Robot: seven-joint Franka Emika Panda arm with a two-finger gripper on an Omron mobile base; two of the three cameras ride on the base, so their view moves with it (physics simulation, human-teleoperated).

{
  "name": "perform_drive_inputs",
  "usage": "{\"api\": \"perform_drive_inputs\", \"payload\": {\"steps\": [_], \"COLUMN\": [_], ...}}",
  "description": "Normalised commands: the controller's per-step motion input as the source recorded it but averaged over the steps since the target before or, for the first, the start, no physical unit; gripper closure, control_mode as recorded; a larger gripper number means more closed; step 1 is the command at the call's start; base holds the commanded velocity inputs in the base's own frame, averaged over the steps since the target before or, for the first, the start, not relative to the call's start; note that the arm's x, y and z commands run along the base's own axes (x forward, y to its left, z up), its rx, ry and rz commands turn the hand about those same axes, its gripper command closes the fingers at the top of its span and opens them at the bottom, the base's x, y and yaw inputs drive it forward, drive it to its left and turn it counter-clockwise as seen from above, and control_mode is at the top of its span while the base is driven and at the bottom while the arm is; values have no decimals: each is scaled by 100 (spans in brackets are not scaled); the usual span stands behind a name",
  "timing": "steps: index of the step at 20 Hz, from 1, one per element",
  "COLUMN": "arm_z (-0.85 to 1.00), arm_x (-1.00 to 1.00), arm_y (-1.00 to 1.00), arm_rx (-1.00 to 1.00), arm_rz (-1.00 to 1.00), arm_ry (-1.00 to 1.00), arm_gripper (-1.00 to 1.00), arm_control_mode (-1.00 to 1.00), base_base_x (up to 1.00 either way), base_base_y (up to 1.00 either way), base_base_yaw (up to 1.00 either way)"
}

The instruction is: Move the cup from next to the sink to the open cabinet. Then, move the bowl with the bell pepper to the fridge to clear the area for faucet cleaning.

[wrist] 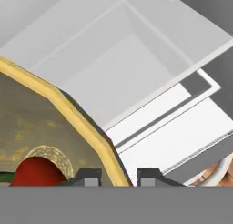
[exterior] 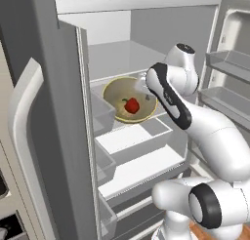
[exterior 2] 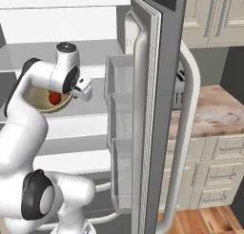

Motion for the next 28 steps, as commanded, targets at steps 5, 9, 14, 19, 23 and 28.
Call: {"api": "perform_drive_inputs", "payload": {"steps": [5,9,14,19,23,28], "arm_z": [100,87,80,59,13,47], "arm_x": [-17,-14,-98,-100,-57,-15], "arm_y": [1,8,-26,-52,0,-2], "arm_rx": [2,7,30,39,36,51], "arm_rz": [-4,-19,-13,-13,-16,-24], "arm_ry": [-29,-18,-45,-55,-49,-13], "arm_gripper": [100,100,100,100,100,100], "arm_control_mode": [-100,-100,-100,-100,-100,-100], "base_base_x": [0,0,0,0,0,0], "base_base_y": [0,0,0,0,0,0], "base_base_yaw": [0,0,0,0,0,0]}}
